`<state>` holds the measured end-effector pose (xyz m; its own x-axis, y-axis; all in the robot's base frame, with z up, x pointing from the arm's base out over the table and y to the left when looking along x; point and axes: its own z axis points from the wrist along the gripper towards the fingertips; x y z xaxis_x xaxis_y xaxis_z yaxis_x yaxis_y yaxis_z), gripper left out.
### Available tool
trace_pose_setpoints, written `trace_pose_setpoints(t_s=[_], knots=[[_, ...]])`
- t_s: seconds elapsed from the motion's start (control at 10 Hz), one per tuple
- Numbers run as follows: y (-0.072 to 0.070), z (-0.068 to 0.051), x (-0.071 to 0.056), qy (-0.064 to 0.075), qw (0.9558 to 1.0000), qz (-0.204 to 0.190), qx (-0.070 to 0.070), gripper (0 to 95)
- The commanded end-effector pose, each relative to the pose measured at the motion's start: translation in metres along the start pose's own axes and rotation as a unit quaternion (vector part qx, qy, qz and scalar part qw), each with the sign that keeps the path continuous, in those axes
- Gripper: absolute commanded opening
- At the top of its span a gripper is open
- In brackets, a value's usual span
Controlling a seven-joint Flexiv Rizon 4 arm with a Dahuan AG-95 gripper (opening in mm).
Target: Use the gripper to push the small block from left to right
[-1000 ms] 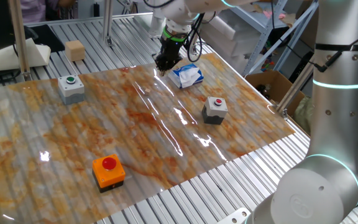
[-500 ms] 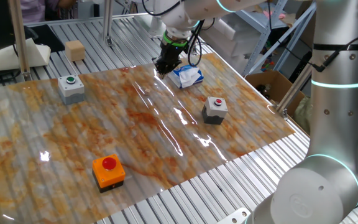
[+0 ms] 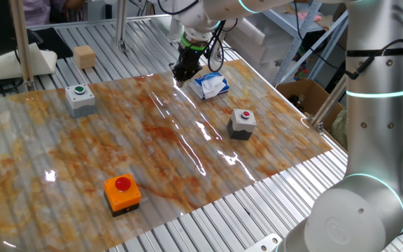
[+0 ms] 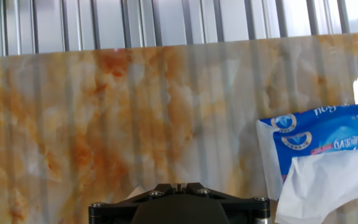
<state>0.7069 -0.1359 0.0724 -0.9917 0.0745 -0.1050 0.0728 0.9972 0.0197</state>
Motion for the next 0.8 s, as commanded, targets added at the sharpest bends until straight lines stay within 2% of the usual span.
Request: trace_pose_setpoints(t_s=[0.1, 0.4, 0.8], knots=[[0.0003, -0.0003, 0.0006, 0.0, 1.0, 0.0, 0.0, 0.0], [0.0003, -0.0003, 0.0006, -0.003, 1.0, 0.002, 0.002, 0.0], [0.0003, -0.0003, 0.0006, 0.011, 0.9998, 0.017, -0.002, 0.0]])
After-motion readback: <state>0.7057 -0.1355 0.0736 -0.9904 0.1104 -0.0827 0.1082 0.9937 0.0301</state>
